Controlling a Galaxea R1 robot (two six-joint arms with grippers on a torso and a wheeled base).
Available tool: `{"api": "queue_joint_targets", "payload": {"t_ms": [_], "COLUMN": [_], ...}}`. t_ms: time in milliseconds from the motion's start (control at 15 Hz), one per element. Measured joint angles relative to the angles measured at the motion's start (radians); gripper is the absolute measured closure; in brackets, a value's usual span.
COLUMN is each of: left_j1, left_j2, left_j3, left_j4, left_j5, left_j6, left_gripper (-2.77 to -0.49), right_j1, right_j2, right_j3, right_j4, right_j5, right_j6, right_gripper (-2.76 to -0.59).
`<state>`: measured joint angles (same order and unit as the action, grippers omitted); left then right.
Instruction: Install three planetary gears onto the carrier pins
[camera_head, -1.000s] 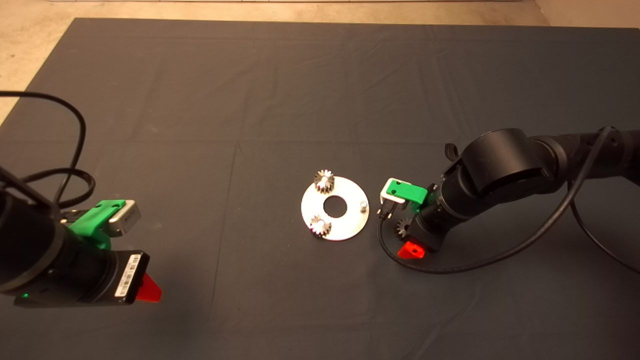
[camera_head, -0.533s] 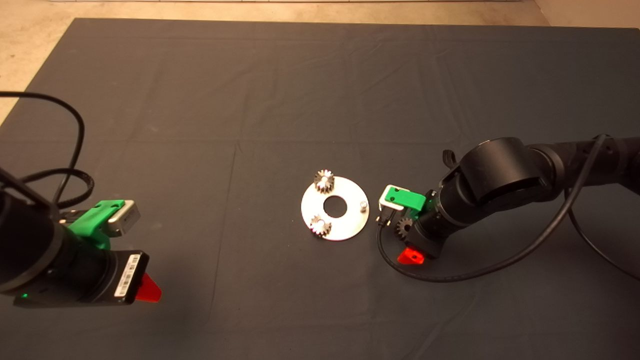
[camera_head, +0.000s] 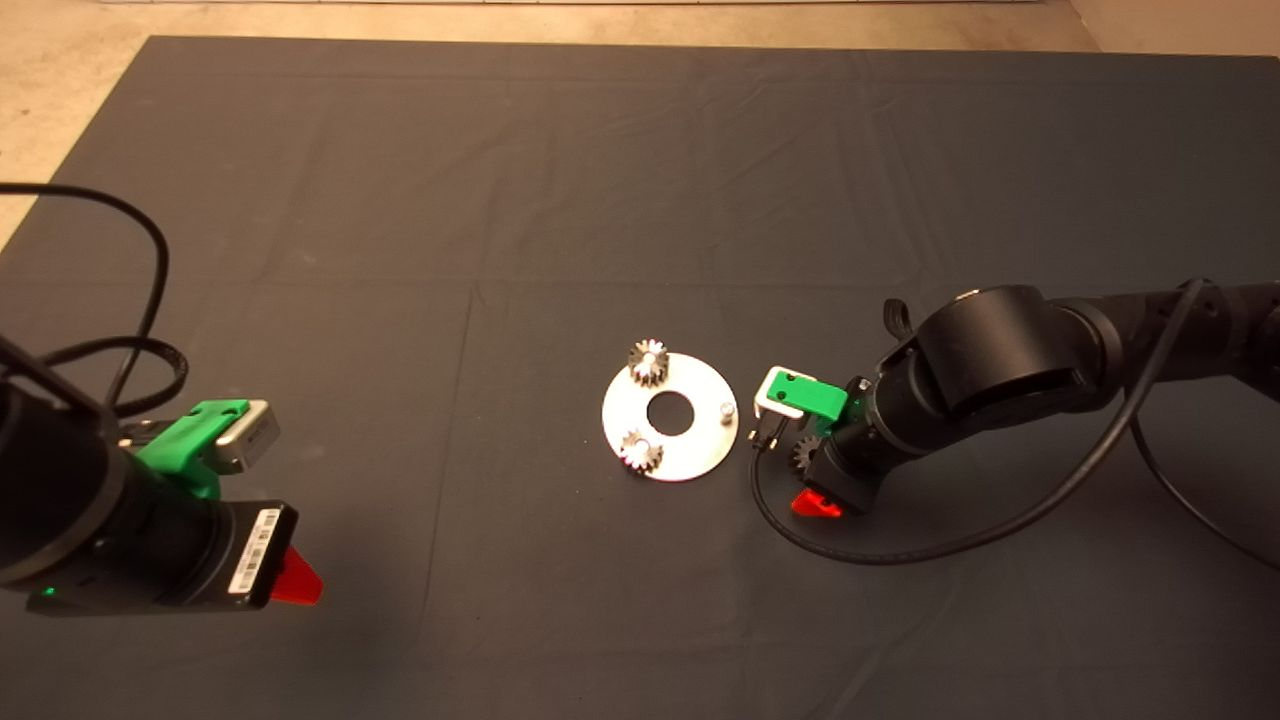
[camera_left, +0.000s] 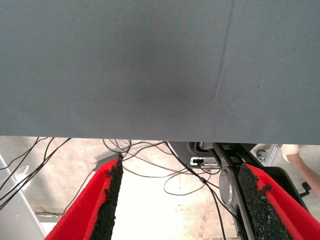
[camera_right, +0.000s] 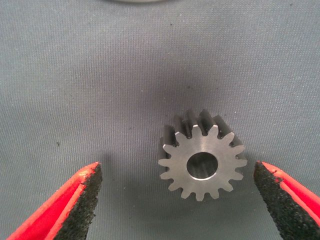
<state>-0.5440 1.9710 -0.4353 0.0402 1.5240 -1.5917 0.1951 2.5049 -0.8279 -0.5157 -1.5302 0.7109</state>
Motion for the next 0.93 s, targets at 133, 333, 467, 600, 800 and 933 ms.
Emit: {"api": "queue_joint_targets", "payload": {"t_ms": [133,333,467,600,800,933], "left_j1": [0.000,0.000,0.000,0.000,0.000,0.000], "left_j2": [-0.034,-0.073,-0.075,-0.079,-0.079,-0.079], "left_j3": [0.000,0.015,0.021,0.023,0.027,0.028], "left_j4": [-0.001,-0.003,-0.004,-0.004,-0.004,-0.004], "left_j5": [0.000,0.002,0.001,0.001,0.001,0.001], "left_j6": [0.001,0.002,0.002,0.002,0.002,0.002], "left_gripper": [-1.60,-1.60,-1.60,-1.60,-1.60,-1.60], "right_j1": [-0.004,-0.004,-0.005,-0.011,-0.015,-0.015], "right_j2": [0.000,0.000,-0.001,-0.001,-0.003,-0.003], "right_j3": [-0.008,-0.026,-0.032,-0.037,-0.037,-0.039], "right_j4": [-0.005,-0.012,-0.013,-0.014,-0.015,-0.016], "right_j5": [0.000,0.000,0.000,0.000,0.000,0.000], "right_j6": [0.000,0.000,0.000,0.000,0.000,0.000], "right_gripper": [-2.17,-2.07,-1.95,-1.86,-1.83,-1.66]}}
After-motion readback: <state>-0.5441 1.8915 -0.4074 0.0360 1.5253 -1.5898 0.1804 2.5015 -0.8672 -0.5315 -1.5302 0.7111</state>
